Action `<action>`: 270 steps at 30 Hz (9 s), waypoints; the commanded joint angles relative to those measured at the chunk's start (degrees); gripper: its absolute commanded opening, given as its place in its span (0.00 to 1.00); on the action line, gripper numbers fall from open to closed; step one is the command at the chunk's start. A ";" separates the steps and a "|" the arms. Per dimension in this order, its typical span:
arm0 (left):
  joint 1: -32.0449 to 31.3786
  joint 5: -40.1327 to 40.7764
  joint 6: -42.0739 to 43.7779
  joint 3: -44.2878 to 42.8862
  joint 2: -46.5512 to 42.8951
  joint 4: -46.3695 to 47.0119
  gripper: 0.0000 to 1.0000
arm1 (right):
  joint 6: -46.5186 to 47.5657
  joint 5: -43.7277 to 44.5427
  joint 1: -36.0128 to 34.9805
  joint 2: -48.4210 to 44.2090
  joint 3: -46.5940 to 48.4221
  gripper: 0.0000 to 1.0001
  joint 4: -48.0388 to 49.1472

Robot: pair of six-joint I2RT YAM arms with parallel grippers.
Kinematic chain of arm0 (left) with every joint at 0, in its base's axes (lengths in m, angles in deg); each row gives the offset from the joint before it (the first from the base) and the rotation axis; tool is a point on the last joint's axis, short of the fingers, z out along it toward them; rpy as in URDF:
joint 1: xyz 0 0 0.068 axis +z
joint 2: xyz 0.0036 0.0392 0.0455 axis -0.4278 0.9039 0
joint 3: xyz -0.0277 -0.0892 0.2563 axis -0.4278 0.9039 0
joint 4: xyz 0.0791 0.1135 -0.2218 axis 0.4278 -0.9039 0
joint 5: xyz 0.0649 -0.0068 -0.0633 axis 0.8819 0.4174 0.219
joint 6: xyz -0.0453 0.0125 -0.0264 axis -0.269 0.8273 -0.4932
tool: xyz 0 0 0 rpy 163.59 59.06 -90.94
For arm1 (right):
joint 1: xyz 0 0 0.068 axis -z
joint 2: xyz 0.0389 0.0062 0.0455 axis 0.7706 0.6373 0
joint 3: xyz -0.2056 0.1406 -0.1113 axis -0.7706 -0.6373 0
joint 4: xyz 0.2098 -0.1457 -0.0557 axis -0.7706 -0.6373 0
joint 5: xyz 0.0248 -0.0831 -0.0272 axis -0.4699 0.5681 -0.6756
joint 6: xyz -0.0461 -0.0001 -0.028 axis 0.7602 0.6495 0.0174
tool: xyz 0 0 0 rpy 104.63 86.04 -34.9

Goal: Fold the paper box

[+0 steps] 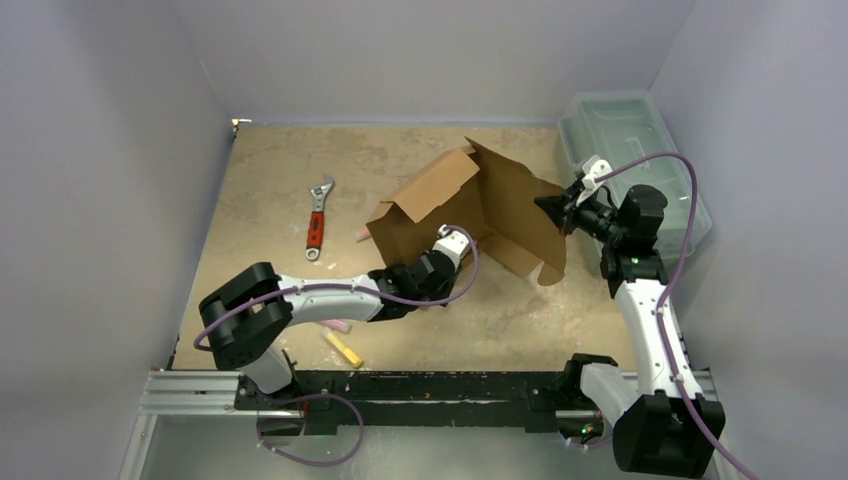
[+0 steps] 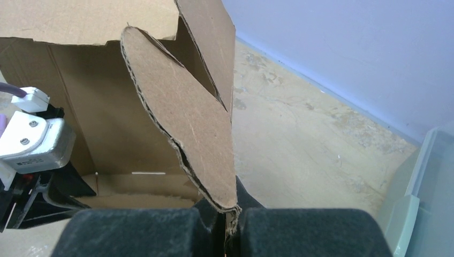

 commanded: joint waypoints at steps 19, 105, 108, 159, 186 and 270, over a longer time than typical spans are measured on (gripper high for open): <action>0.05 -15.20 -5.87 2.70 4.90 7.89 0.33 | -0.61 -0.55 0.22 0.17 -0.98 0.00 0.48; 6.84 -22.81 -41.45 32.84 -7.09 44.81 0.49 | -1.37 -0.53 0.40 0.79 -1.16 0.00 1.00; 6.82 -26.90 -37.89 32.76 -14.15 34.23 0.51 | -1.36 -0.45 0.35 0.87 -1.16 0.00 0.99; 27.06 -25.14 24.60 -45.51 -9.68 -38.48 0.98 | 2.16 -1.56 0.40 -0.53 1.31 0.00 -1.19; 28.32 -17.88 -15.87 22.71 -51.51 -3.10 0.73 | 2.34 2.25 0.40 1.59 4.42 0.00 -2.59; 25.02 1.00 1.51 -9.00 -5.36 16.05 0.06 | -10.53 -0.70 -1.63 3.77 -13.43 0.00 35.04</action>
